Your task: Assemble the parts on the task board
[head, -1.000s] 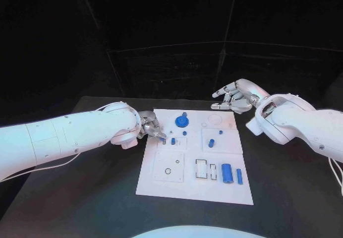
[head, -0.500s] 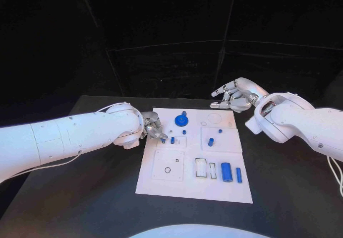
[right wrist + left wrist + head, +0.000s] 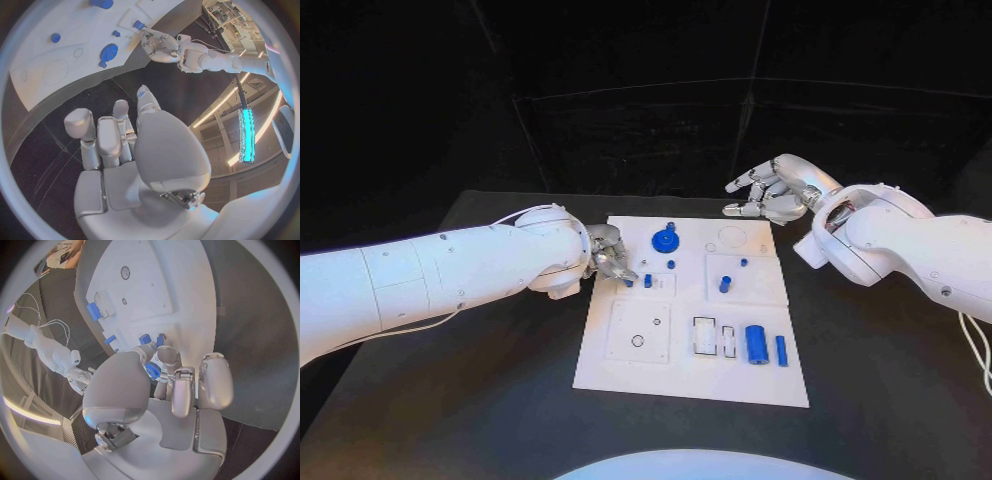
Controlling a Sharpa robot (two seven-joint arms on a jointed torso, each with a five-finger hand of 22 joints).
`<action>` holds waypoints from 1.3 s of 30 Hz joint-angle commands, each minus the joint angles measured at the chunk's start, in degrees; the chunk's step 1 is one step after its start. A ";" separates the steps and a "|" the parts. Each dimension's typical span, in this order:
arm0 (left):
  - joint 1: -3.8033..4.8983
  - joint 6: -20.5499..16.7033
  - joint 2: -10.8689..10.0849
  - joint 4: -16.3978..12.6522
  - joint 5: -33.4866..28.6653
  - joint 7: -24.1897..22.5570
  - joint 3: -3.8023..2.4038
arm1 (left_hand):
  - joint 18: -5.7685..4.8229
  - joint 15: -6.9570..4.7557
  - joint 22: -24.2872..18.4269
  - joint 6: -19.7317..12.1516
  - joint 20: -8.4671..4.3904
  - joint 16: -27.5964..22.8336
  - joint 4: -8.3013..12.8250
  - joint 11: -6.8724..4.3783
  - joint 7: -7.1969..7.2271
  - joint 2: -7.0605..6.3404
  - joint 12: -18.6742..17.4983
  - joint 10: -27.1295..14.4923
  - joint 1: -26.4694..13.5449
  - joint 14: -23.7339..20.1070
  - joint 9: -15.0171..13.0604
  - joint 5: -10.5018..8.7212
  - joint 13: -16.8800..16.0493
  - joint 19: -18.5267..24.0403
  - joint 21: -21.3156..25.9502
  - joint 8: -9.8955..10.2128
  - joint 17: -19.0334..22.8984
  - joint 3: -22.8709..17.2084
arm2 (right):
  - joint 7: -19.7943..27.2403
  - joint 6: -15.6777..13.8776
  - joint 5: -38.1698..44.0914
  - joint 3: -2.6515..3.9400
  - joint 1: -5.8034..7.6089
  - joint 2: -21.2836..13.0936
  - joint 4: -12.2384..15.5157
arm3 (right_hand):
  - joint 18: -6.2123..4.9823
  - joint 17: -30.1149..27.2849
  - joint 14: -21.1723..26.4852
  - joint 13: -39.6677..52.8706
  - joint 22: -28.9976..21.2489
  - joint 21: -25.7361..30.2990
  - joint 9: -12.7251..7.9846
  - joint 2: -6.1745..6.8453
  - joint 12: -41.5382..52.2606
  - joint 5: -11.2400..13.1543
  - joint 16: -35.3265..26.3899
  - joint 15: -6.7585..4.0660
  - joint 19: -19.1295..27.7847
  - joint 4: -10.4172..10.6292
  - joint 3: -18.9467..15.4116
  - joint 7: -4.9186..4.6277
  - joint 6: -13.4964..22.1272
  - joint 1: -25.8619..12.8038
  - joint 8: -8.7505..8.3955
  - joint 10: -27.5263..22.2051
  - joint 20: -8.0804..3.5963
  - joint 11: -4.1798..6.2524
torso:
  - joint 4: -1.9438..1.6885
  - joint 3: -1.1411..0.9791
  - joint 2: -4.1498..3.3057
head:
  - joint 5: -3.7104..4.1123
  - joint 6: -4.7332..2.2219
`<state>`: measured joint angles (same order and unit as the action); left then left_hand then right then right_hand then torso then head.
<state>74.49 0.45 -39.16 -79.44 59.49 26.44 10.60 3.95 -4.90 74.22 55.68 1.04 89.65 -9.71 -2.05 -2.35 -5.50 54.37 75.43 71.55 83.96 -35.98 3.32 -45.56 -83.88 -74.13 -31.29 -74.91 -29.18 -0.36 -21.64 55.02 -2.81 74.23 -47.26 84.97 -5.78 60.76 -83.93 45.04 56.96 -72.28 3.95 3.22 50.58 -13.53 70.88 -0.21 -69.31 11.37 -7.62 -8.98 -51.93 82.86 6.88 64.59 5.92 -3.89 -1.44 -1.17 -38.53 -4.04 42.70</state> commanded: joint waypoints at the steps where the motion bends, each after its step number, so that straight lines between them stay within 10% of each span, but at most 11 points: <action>1: -0.03 2.06 -0.05 -0.40 0.85 0.70 0.04 | 0.01 -0.49 0.09 -0.05 -0.13 0.35 6.83 -0.20 0.42 0.28 0.39 0.24 0.04 6.04 0.01 0.10 -0.06 -0.67 -0.40 -0.29 -15.09 -7.20 | 0.35 0.25 -0.19 0.03 0.12 0.01 0.08 | -1.13 0.05 -0.19 -0.05 -0.05 0.33 -0.01 -0.49 0.06 -0.21 -0.25 -0.33 -0.10 0.33 -0.04 0.01 0.19 -0.09 0.32 -0.43 -0.13 0.02 | -0.05 0.00 0.03 | -0.02 0.10; 39: -0.01 6.28 1.53 1.22 0.85 2.54 0.05 | -0.09 -0.84 0.67 1.37 -0.40 0.35 5.79 -0.72 1.21 -1.19 2.31 1.62 -5.49 6.04 -0.62 0.53 -1.80 -0.89 -0.70 -1.68 -15.09 -6.39 | 0.32 0.12 -0.18 0.03 0.11 -0.07 0.29 | -1.12 0.09 -0.21 -0.08 -0.03 0.33 -0.01 -0.56 0.07 -0.29 -0.24 -0.33 -0.13 0.37 -0.03 0.01 0.18 -0.07 0.34 -0.43 -0.13 0.02 | -0.02 -0.02 0.04 | -0.07 0.51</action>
<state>74.72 4.20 -37.77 -78.20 60.24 28.36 10.45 3.95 -5.33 74.83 56.64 1.04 89.65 -5.98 -2.56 -1.61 -6.68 56.37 76.60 66.30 83.95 -36.70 3.81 -47.31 -83.88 -74.58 -32.69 -74.91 -33.88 -0.35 -21.63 54.97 -2.82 74.23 -47.32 85.10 -5.77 60.80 -83.93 45.05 56.97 -72.28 3.95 3.22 50.58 -13.52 70.88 -0.21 -69.31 11.37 -7.62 -8.98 -51.93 82.86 6.88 64.58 5.92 -3.89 -1.39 -1.19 -38.51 -4.14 43.24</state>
